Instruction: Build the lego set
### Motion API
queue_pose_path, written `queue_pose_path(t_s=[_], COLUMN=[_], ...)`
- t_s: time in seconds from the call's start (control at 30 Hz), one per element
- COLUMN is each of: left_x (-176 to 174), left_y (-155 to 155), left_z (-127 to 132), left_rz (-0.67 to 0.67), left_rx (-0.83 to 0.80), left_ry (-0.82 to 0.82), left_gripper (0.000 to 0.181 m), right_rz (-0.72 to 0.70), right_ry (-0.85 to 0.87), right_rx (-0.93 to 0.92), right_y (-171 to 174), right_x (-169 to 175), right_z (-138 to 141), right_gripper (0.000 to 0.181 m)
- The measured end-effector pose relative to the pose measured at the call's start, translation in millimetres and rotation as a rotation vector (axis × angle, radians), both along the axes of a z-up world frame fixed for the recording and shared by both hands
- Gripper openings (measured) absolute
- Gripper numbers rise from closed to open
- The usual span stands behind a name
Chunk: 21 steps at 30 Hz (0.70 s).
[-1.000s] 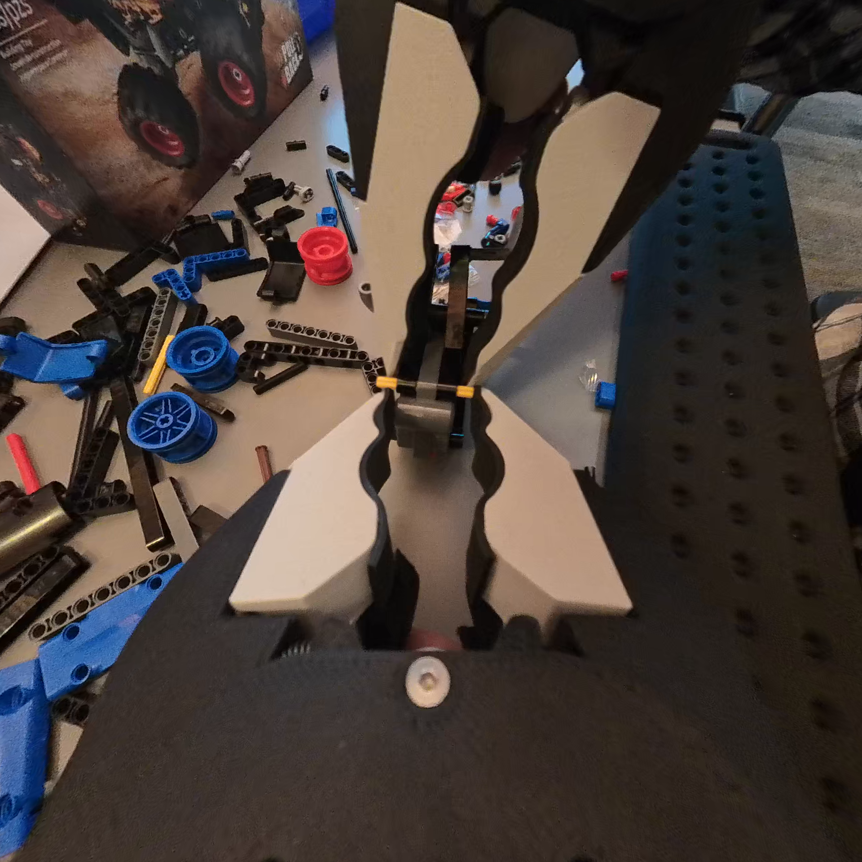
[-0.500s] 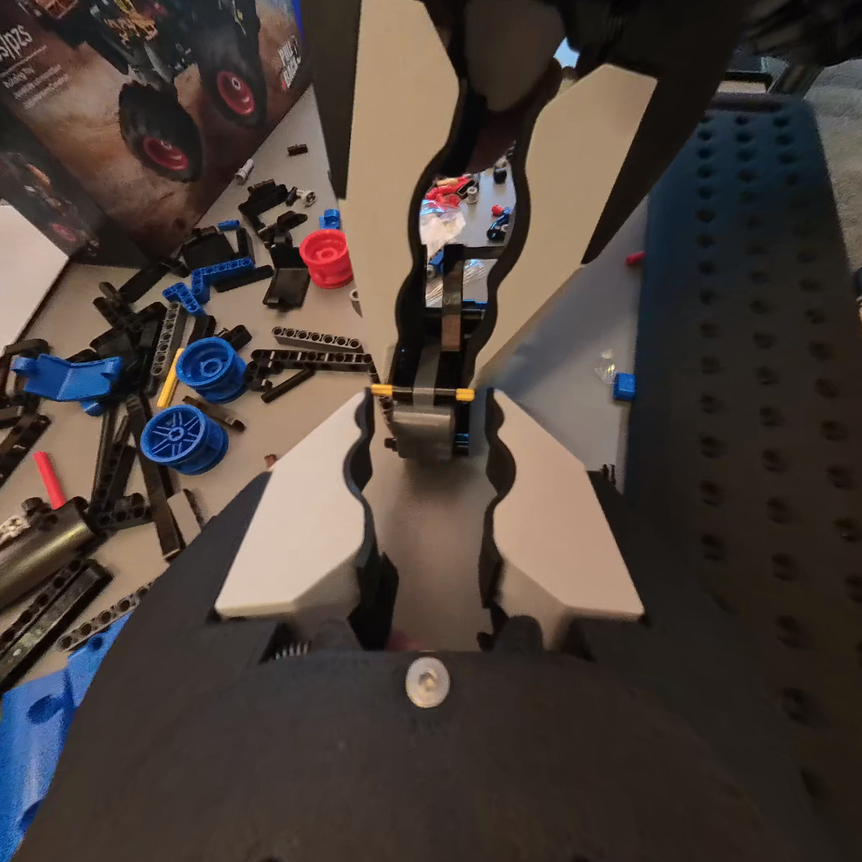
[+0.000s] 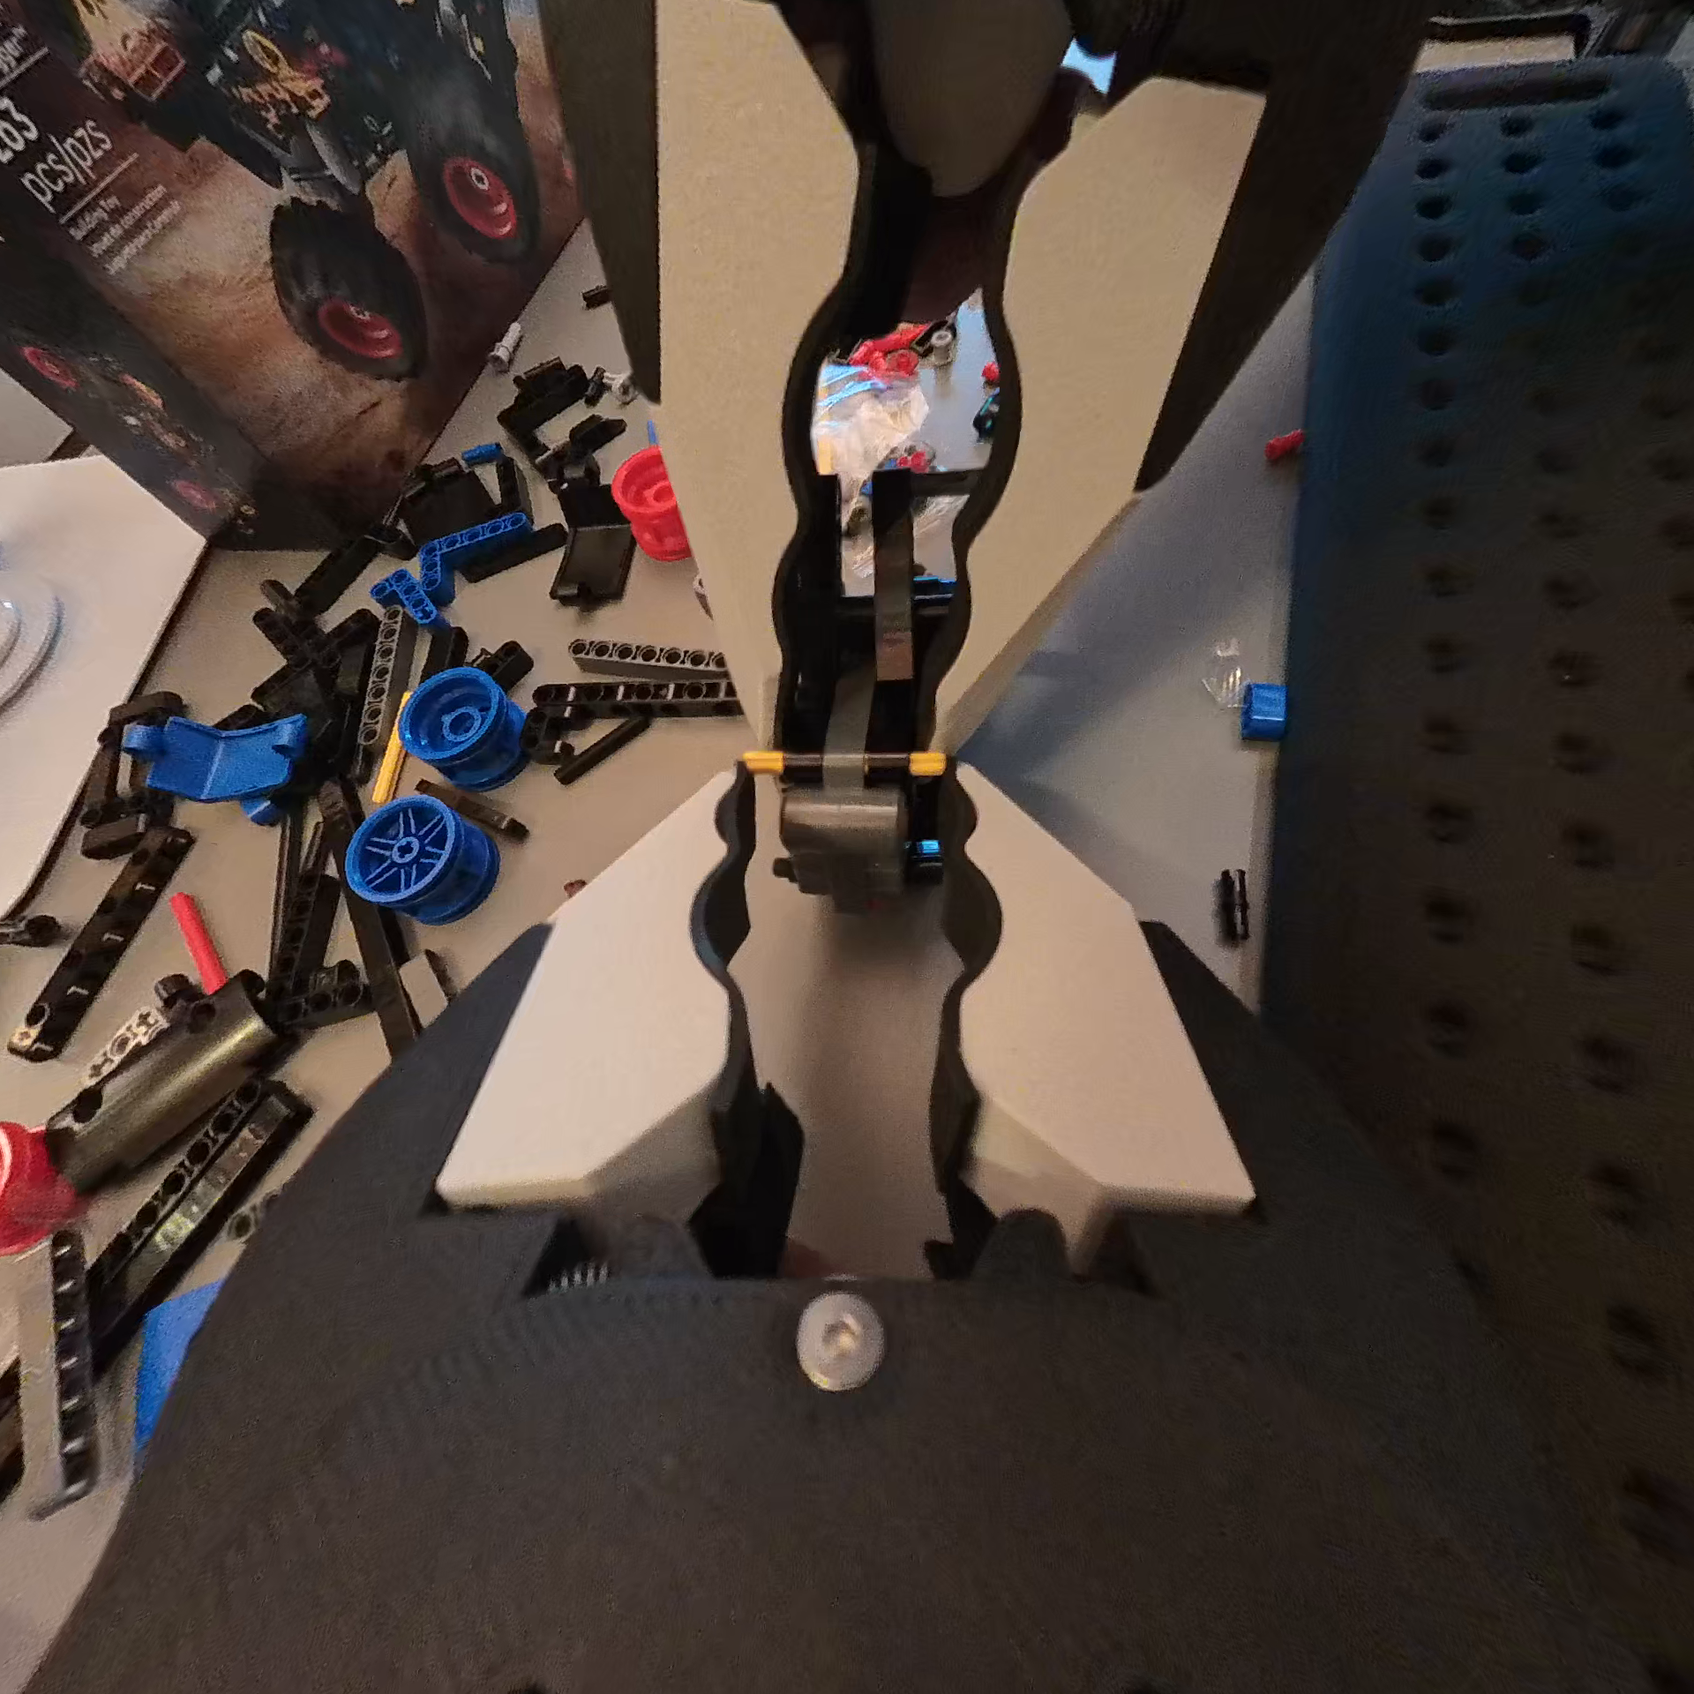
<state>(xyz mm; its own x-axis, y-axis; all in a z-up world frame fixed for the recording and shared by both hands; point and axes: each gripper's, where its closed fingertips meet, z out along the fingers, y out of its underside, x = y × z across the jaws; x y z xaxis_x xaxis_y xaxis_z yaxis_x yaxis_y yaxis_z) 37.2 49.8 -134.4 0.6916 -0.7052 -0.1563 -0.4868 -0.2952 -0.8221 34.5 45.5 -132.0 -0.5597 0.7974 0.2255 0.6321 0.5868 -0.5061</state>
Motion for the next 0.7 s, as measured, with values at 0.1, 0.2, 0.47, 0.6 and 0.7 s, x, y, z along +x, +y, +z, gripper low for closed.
queue_pose_path(t_s=[0.1,0.2,0.47,0.6,0.7], left_x=[-6,-18,-51,-57,-66], left_y=[-2,-7,-22,-28,-32], left_z=[4,0,-6,-8,-8], left_rz=[0.023,0.06,0.16,0.199,0.239], left_rx=[-0.021,-0.021,-0.033,-0.033,-0.032], left_ry=[-0.047,-0.013,0.003,0.015,0.029], left_gripper=[0.039,0.039,0.039,0.039,0.039], right_rz=[-0.022,-0.034,-0.124,-0.172,-0.192], right_ry=[0.055,0.125,0.314,0.351,0.367], right_rx=[-0.002,-0.024,-0.047,-0.09,-0.098], right_y=[2,3,25,41,48], right_x=[-8,-10,-2,6,12], right_z=[6,21,63,64,59], right_gripper=[0.036,0.04,0.043,0.041,0.04])
